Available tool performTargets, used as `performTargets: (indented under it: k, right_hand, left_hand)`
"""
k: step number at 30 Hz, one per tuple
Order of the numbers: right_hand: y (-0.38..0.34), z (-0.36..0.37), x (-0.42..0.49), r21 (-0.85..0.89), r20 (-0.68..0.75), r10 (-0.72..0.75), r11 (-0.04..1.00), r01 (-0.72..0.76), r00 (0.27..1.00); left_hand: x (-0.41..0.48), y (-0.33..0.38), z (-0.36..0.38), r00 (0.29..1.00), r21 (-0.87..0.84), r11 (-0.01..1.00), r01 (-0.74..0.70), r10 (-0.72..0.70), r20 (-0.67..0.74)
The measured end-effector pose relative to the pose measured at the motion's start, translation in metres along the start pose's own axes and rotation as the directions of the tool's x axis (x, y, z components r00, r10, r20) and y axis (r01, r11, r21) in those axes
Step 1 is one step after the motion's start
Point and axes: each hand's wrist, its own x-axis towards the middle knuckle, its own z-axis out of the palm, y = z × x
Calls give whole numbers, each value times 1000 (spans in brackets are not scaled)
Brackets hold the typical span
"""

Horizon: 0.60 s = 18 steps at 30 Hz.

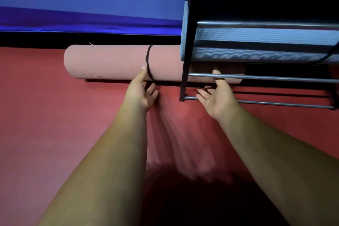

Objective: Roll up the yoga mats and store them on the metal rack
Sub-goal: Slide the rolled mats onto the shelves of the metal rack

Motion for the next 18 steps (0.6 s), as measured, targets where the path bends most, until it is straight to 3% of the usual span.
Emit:
performTargets:
  k: [10,18]
  right_hand:
    - [-4,25,1,217,-49,43,976,-32,998]
    - [-11,-16,-10,253,-13,-1,967,4,1000]
  left_hand:
    - [-4,6,-13,997,-63,995,70,-72,-17]
    - [1,1,-19,989,-211,977,-44,13,-148]
